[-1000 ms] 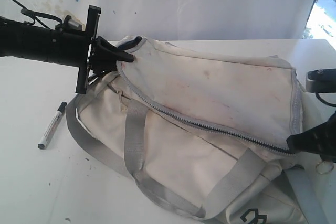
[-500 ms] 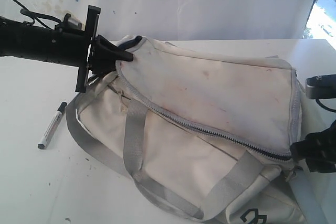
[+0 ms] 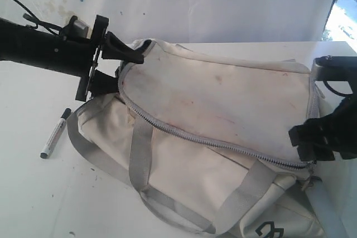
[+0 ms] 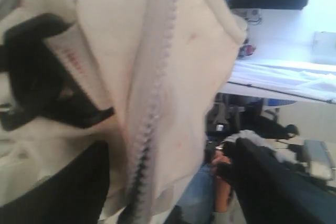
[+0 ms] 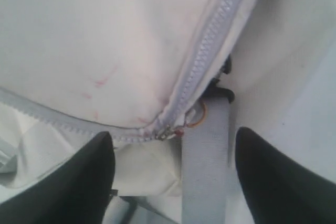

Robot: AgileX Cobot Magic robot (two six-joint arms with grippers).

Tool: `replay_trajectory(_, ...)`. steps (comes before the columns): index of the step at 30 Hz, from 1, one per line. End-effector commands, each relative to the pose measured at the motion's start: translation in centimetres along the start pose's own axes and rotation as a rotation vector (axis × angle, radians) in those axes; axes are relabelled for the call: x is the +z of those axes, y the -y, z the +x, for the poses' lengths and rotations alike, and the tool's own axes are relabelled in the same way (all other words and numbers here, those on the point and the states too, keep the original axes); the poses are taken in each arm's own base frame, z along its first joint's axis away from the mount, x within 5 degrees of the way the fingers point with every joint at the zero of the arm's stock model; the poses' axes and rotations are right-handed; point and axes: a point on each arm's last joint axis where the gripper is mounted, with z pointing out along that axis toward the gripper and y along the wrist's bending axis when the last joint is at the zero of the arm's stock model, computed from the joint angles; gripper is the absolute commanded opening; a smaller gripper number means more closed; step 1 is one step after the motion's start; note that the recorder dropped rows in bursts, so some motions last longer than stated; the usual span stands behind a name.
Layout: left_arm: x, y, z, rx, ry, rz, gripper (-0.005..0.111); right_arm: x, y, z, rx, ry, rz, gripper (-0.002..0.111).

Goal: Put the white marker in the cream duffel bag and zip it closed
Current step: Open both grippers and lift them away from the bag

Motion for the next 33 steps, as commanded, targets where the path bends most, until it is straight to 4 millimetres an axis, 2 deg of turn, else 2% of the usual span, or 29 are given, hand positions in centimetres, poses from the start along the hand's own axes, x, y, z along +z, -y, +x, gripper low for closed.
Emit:
replay_trajectory(1,-1.2,0.4,-0.2,0.164,0.000,-0.185,0.073,-0.2,-0.3,-0.6,0.004,0.055,-0.054,0.061)
replay_trajectory(8,-3.1,3.1,-0.7,0.344,0.017,-0.333,0.073,-0.4,-1.4,-1.5,0.022,0.145,-0.180,0.061)
replay_trajectory(12,-4.7,4.3,-0.5,0.437,0.055,-0.473,0.073,-0.6,-1.9,-1.8,0.040,0.182,-0.239,0.061)
replay_trajectory(14,-5.5,4.5,-0.3,0.428,0.080,-0.555,0.073,-0.7,-2.1,-2.0,0.054,0.199,-0.257,0.061)
replay_trajectory(24,-8.2,3.9,0.1,0.355,0.140,-0.870,0.070,-0.1,-3.2,-4.9,0.010,0.160,-0.310,0.061)
replay_trajectory(28,-9.0,3.3,0.3,0.315,0.139,-0.969,0.067,0.4,-4.8,-6.2,-0.039,0.155,-0.331,0.061)
replay_trajectory(33,-9.3,2.0,1.7,0.299,0.164,-1.020,0.066,1.2,-7.1,-8.2,-0.101,0.149,-0.357,0.061)
